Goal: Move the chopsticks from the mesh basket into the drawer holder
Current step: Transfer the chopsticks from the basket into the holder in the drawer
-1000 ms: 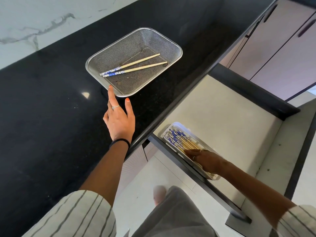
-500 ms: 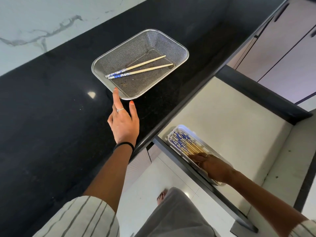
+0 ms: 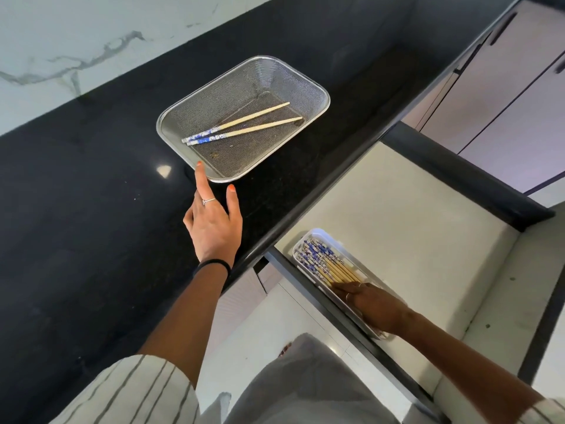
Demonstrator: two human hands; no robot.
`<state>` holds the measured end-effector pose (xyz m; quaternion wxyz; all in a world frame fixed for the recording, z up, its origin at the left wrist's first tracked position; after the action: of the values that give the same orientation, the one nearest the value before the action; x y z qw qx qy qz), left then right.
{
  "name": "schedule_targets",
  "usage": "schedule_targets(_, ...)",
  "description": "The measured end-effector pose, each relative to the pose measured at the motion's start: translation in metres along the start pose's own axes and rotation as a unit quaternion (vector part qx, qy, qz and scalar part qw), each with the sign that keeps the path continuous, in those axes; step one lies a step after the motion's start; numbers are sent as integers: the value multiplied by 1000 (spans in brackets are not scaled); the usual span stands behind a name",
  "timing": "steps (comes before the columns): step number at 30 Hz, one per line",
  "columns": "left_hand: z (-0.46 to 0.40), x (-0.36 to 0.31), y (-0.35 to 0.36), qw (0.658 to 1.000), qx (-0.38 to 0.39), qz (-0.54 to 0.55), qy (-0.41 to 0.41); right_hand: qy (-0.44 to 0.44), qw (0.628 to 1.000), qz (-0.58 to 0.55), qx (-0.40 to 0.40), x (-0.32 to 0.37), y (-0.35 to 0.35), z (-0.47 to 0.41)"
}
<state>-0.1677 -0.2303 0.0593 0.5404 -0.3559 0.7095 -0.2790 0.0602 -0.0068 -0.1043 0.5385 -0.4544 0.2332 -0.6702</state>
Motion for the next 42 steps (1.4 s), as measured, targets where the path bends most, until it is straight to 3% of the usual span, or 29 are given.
schedule_targets(7,3,-3,-2,1000,-6,-3,6,8,998,-48,-30,-6,5,3)
schedule_targets(14,4,-4,0,1000,15,-4,-7,108,992,-57,-29,-22,17,9)
schedule_targets(23,6,-8,-3,1000,22,-6,-13,111,988,-107,18,-28,11,-5)
schedule_targets(32,8,-12,-5,999,29,-6,-21,53,993,-70,-76,-18,-11,-3)
schedule_targets(38,7,-14,-6,999,28,-17,-16,27,985,-160,-67,-15,-2,-3)
schedule_targets(42,6,-13,-6,999,25,-20,-13,23,994,-85,-65,-23,3,0)
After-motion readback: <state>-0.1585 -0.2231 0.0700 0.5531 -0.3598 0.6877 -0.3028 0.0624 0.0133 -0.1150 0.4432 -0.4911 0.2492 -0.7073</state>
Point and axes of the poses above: each hand's wrist, its own z-axis away from the middle knuckle, its own y-axis out of the palm, x = y × z, the point moved 8 cm from there along -z, towards the middle knuckle, and after that the axes turned 4 degrees about -z, right-handed, at the moved point
